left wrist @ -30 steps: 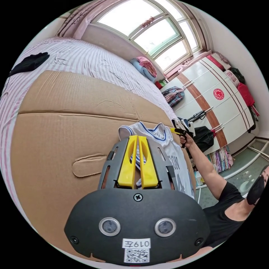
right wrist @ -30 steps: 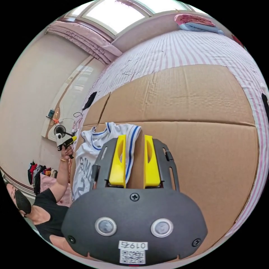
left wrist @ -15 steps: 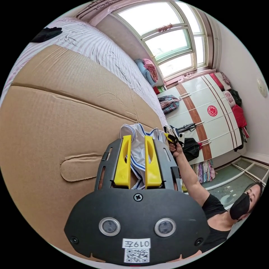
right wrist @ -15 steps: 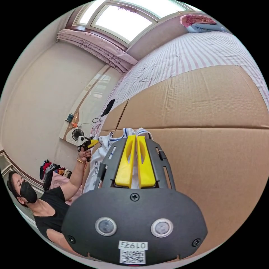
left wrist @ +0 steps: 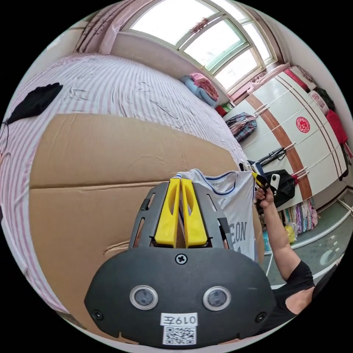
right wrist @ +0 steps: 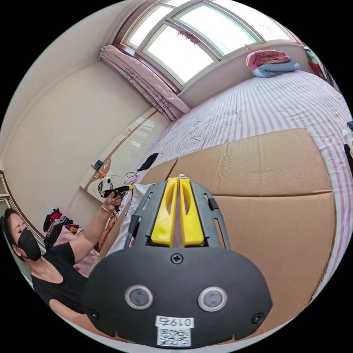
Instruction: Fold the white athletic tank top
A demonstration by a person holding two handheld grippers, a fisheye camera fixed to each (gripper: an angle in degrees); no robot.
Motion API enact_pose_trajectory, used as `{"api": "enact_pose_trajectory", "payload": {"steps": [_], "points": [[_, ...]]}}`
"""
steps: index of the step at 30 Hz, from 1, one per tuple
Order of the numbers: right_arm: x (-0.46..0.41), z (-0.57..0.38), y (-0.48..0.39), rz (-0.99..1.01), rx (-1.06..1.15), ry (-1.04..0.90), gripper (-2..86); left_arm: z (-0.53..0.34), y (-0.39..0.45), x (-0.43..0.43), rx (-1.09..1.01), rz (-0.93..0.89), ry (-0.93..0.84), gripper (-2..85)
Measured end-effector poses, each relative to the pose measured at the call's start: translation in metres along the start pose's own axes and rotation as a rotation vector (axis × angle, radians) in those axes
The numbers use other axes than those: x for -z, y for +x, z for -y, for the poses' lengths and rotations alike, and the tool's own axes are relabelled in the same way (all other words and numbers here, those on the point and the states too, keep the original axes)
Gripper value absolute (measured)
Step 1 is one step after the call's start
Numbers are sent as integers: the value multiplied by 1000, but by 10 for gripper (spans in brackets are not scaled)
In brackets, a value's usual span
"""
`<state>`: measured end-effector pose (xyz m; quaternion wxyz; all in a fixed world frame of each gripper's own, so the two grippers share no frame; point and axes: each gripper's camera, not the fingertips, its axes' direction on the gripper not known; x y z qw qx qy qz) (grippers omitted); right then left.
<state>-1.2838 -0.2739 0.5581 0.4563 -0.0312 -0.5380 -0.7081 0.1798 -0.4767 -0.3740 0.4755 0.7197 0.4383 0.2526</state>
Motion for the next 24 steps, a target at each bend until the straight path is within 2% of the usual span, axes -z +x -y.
{"api": "enact_pose_trajectory", "payload": {"steps": [6, 11, 16, 17, 19, 22, 24], "points": [[33, 7, 1, -38, 5, 68, -5, 41, 31, 11, -116, 140, 9, 9], [35, 13, 19, -31, -99, 135, -1, 71, 73, -13, -279, 373, 18, 9], [14, 26, 23, -45, -185, 44, 24, 89, 74, -60, -198, 537, -135, 10], [7, 32, 23, -14, -203, -14, 67, 89, 71, -67, -168, 507, -151, 11], [5, 41, 12, -49, -195, -92, 98, 88, 63, -74, -105, 426, -196, 12], [19, 62, -20, -269, -112, -194, 94, 86, 53, -65, -63, 363, -213, 13], [32, 78, -54, -411, 15, -187, 80, 87, 46, -57, -37, 330, -234, 14]]}}
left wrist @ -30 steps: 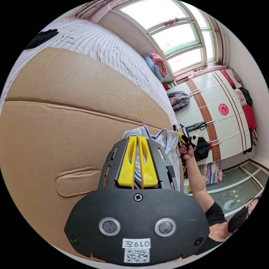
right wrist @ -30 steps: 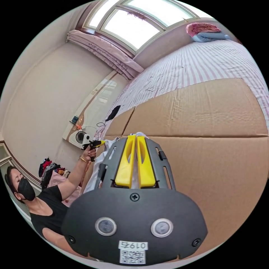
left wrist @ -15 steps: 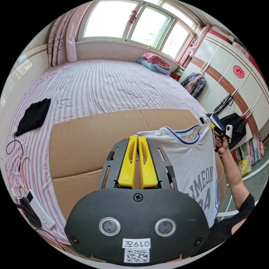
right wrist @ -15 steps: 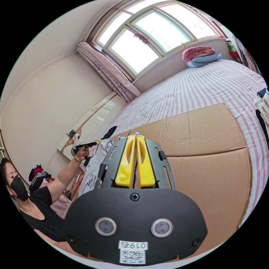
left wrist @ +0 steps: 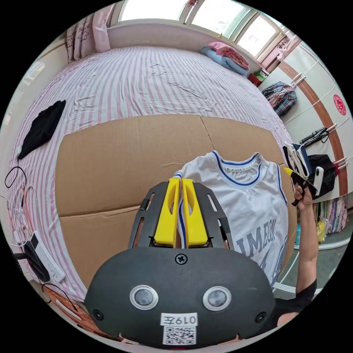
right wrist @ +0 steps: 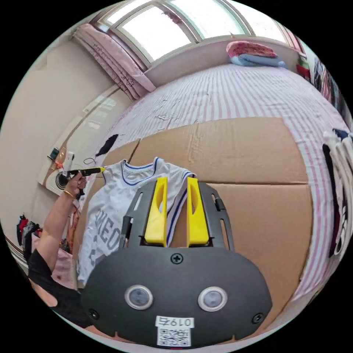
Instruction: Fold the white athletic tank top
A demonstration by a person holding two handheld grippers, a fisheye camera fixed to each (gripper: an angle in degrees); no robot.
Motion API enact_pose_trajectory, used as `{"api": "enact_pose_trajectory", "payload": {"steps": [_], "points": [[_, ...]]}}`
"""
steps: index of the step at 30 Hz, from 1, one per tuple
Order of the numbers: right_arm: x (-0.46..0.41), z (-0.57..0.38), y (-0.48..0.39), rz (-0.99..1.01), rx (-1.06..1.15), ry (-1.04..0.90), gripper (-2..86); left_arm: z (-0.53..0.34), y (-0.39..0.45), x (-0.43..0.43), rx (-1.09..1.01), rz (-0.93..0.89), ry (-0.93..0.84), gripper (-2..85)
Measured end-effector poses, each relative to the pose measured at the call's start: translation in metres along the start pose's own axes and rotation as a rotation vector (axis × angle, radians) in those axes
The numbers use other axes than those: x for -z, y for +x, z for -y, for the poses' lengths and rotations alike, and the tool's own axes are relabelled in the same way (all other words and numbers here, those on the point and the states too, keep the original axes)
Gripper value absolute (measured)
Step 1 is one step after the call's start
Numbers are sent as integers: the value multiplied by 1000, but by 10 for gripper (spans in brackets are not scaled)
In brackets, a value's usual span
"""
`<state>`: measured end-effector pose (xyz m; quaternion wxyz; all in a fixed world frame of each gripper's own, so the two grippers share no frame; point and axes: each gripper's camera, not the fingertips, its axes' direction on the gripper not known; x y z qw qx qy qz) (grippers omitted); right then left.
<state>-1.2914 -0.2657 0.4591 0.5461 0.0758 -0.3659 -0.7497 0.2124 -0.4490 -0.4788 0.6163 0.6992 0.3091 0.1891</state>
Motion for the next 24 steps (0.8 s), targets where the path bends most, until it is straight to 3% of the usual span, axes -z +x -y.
{"api": "enact_pose_trajectory", "payload": {"steps": [2, 5, 13, 16, 20, 24], "points": [[16, 21, -37, -86, 146, 15, 76, -2, -8, 11, -3, -52, 32, 13], [2, 54, -76, -18, 285, -55, 83, -1, -15, 17, 2, -103, 64, 10], [-59, 109, -107, -130, 312, -180, 84, 10, -15, 51, -70, -115, 139, 9], [-74, 122, -102, -182, 289, -286, 42, 17, -14, 73, -111, -116, 173, 8], [-36, 137, -104, -252, 279, -159, 10, 29, -19, 111, -94, -6, 281, 8], [-15, 144, -96, -239, 247, -238, 43, 52, -23, 103, -68, -27, 107, 9]]}}
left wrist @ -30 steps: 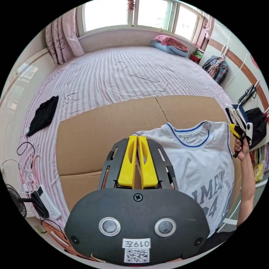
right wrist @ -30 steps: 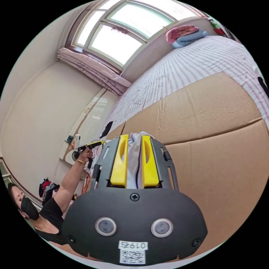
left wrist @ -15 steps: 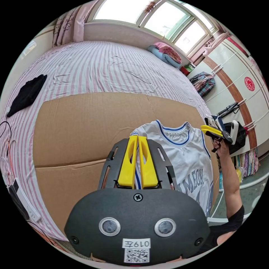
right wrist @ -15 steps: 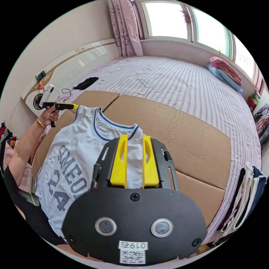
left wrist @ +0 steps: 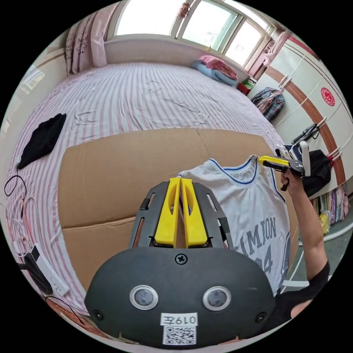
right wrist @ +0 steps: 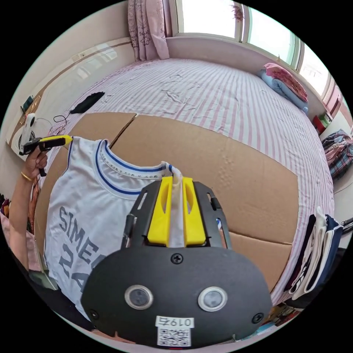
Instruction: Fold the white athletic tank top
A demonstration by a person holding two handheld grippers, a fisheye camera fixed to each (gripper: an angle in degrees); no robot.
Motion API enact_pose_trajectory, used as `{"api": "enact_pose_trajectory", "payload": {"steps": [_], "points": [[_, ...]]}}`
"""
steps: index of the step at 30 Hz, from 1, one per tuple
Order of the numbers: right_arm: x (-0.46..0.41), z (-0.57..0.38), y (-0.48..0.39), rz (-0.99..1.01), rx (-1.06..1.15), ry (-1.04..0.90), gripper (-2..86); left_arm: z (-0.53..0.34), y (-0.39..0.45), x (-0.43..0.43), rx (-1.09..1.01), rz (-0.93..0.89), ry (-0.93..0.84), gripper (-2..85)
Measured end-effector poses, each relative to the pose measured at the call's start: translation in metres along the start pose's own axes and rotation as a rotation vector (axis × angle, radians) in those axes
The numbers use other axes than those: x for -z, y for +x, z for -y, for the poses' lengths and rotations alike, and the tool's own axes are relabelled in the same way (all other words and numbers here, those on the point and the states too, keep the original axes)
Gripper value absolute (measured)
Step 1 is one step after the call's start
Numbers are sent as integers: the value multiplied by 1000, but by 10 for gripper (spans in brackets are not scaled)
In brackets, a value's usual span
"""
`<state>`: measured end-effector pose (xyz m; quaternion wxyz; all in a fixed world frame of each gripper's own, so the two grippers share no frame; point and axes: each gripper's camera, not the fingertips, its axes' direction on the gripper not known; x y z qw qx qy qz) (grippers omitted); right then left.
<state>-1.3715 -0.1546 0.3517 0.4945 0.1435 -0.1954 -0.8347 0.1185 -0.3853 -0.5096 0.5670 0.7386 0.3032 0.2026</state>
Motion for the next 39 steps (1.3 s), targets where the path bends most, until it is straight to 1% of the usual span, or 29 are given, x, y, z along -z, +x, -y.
{"api": "enact_pose_trajectory", "payload": {"steps": [1, 3, 4, 6, 8, 9, 11, 12, 14, 15, 17, 20, 23, 27, 28, 29, 31, 33, 35, 36, 38, 39], "points": [[12, -6, 3, -20, 16, -6, 47, 3, 0, -1, -8, -11, -46, 9], [37, -21, 11, -66, 42, -4, 46, 4, -4, 8, 8, 28, -79, 10], [60, -36, 18, -62, 59, 17, 41, 3, -10, 19, 27, 38, -86, 10], [102, -68, 28, 9, 102, 78, 16, -2, -23, 44, 62, 29, -77, 11], [156, -130, 40, 127, 169, 153, 7, -19, -37, 89, 67, -50, -19, 12], [167, -148, 43, 147, 176, 160, 8, -26, -40, 101, 56, -91, 1, 12], [198, -225, 55, 174, 192, 155, 56, -65, -46, 138, -12, -306, 34, 14], [203, -246, 59, 183, 183, 149, 66, -77, -47, 144, -19, -340, 30, 15], [210, -328, 79, 282, 109, 112, 91, -136, -46, 163, -32, -386, 11, 21], [210, -348, 83, 315, 87, 104, 94, -152, -45, 167, -29, -387, 10, 23], [205, -425, 97, 422, -43, 93, 96, -217, -40, 177, -5, -434, -8, 35], [200, -504, 92, 500, -157, 88, 96, -290, -29, 196, 22, -446, 9, 62], [200, -558, 69, 423, -247, 98, 97, -343, -13, 222, 70, -382, 59, 81], [210, -594, 27, 391, -317, 178, 103, -373, 12, 241, 107, -326, 44, 93], [215, -601, 8, 333, -319, 186, 97, -378, 21, 249, 108, -307, 45, 94], [223, -606, -15, 253, -294, 196, 86, -382, 30, 258, 105, -293, 60, 94], [230, -612, -50, 172, -227, 180, 69, -387, 39, 272, 101, -284, 76, 93], [236, -620, -81, 138, -146, 155, 52, -389, 45, 281, 86, -300, 72, 91], [241, -641, -114, 120, -65, 141, 6, -388, 51, 287, 70, -309, 37, 91], [241, -646, -122, 106, -50, 133, 4, -388, 52, 287, 70, -299, 28, 92], [242, -664, -147, 16, -13, 105, 7, -386, 54, 291, 87, -268, 13, 94], [242, -668, -153, 4, -9, 107, 22, -386, 54, 293, 92, -270, 20, 94]]}}
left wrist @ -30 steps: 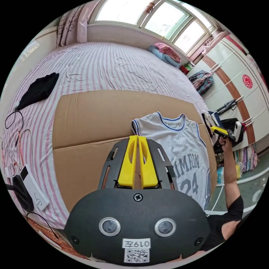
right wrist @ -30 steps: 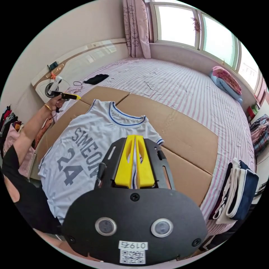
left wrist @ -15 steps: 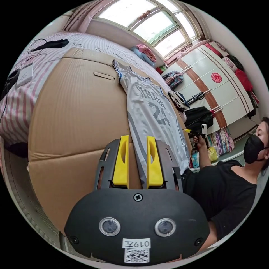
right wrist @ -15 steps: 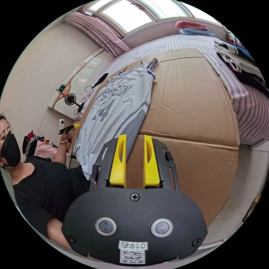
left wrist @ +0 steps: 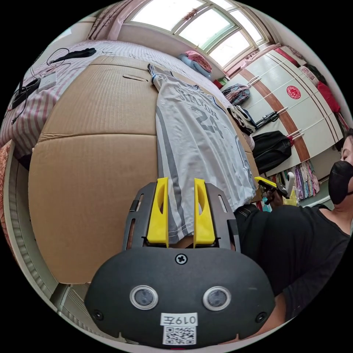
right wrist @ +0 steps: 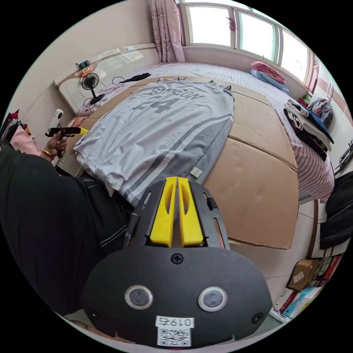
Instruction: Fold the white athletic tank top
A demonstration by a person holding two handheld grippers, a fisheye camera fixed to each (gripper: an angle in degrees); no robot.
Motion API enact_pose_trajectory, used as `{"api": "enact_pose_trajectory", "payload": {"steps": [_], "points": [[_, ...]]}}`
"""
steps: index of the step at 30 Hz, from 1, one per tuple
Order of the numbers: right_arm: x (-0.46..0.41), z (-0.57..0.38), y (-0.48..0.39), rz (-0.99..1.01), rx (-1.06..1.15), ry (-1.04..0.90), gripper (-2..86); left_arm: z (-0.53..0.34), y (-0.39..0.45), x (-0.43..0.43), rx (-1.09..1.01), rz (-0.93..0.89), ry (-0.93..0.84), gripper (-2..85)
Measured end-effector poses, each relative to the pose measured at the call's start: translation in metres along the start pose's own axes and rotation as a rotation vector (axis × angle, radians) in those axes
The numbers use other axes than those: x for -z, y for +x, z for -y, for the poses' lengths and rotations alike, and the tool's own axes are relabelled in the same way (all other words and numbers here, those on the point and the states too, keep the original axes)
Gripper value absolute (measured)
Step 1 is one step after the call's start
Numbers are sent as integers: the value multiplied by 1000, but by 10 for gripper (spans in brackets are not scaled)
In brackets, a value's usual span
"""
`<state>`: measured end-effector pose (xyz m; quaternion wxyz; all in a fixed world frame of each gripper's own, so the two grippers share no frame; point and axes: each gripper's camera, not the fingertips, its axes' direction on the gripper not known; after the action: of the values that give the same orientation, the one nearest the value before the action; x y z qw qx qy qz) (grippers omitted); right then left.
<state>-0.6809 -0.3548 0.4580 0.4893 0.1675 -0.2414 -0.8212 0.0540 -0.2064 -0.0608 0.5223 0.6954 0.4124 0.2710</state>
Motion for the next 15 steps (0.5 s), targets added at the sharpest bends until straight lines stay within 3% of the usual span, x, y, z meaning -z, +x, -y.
{"api": "enact_pose_trajectory", "payload": {"steps": [4, 10, 15], "points": [[-3, -12, -17, 14, -48, -30, 76, 6, 8, 12, 14, -17, 33, 96], [-4, -13, -28, -88, -14, -68, -1, 20, 26, 19, -16, -5, -2, 66], [23, -13, -5, -105, -19, -42, -9, 30, 43, 20, -72, 18, -53, 26]]}}
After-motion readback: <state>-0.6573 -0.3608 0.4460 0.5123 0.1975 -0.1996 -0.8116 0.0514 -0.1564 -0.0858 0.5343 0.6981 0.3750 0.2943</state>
